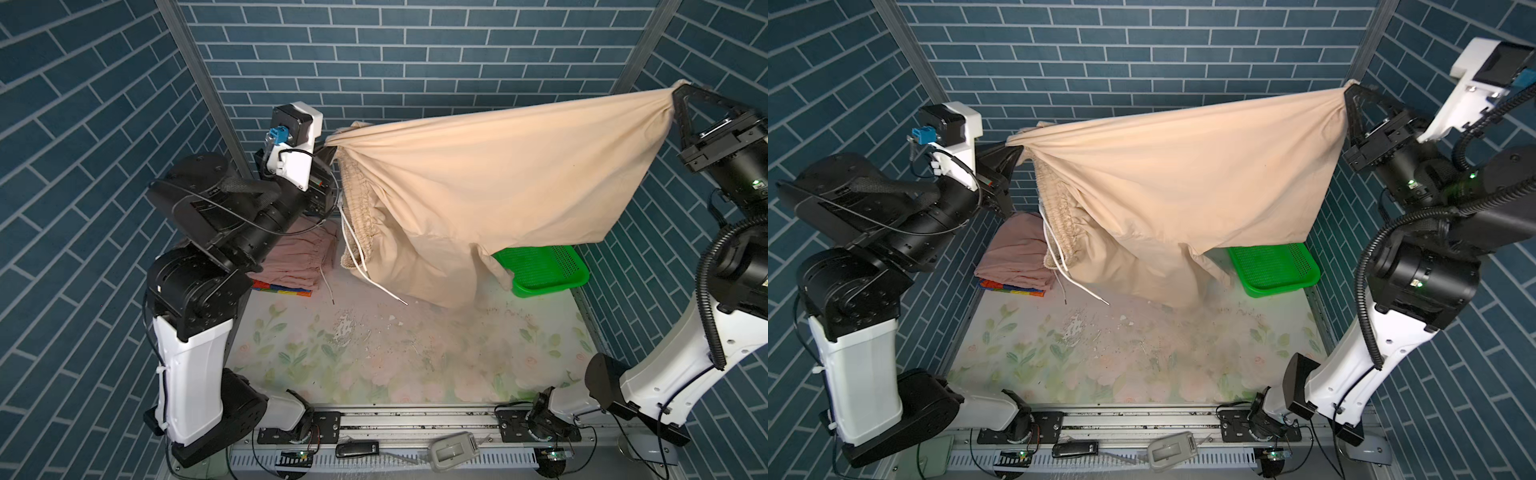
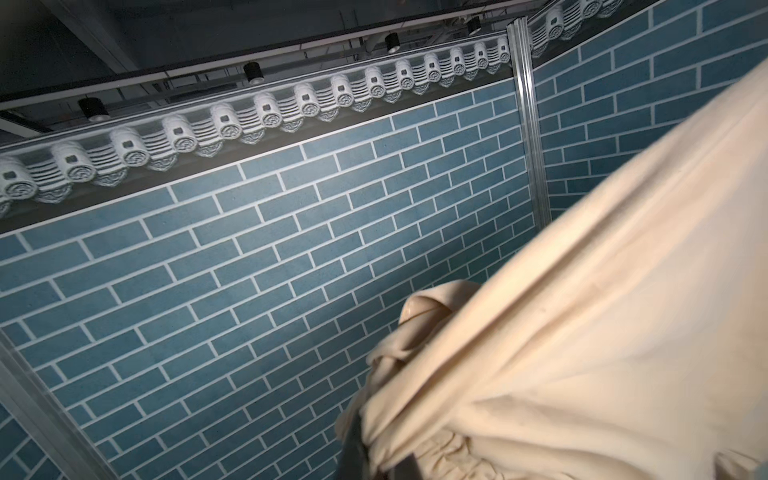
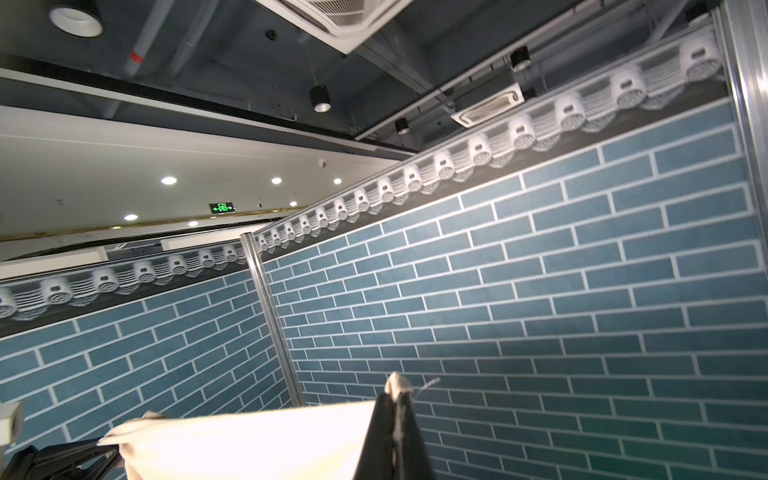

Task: Fold and stack the shorts
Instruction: 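Lift the beige shorts high with both grippers, stretching them between waistband and hem, then lower the stretched shorts onto the table, right gripper drawing the hem nearer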

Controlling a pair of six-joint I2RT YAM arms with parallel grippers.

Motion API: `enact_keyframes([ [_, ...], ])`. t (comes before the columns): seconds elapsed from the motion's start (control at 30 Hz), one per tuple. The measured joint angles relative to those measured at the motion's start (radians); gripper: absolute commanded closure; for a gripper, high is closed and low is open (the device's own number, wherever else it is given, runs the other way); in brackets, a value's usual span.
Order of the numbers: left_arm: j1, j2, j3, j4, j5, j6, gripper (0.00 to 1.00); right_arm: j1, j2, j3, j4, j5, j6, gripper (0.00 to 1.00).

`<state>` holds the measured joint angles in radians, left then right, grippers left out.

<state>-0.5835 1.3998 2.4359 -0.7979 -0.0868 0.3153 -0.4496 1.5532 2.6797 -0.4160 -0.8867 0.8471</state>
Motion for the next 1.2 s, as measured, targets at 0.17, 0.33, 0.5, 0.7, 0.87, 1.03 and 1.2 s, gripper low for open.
enact_keyframes([
  [0.17, 0.128, 0.019, -0.142, 0.01, 0.091, -0.013, 1.0, 0.116, 0.153, -0.024, 0.006, -0.055, -0.018, 1.0],
  [0.33, 0.226, 0.086, -0.428, 0.03, 0.124, -0.043, 1.0, 0.279, 0.37, -0.184, -0.098, -0.019, -0.144, 1.0],
  [0.5, 0.299, 0.21, -0.666, 0.056, 0.146, -0.069, 1.0, 0.38, 0.655, -0.272, -0.23, 0.064, -0.243, 1.0],
  [0.7, 0.356, 0.446, -0.661, 0.056, 0.164, -0.083, 1.0, 0.424, 0.843, -0.19, -0.332, 0.162, -0.316, 1.0],
  [0.87, 0.383, 0.661, -0.422, 0.03, 0.186, -0.087, 1.0, 0.425, 0.852, -0.043, -0.332, 0.201, -0.348, 1.0],
  [1.03, 0.395, 0.762, -0.217, -0.014, 0.19, -0.103, 1.0, 0.425, 0.811, -0.008, -0.326, 0.215, -0.362, 1.0],
  [1.2, 0.404, 0.751, -0.206, -0.016, 0.195, -0.12, 0.97, 0.428, 0.621, -0.29, -0.298, 0.242, -0.385, 1.0],
])
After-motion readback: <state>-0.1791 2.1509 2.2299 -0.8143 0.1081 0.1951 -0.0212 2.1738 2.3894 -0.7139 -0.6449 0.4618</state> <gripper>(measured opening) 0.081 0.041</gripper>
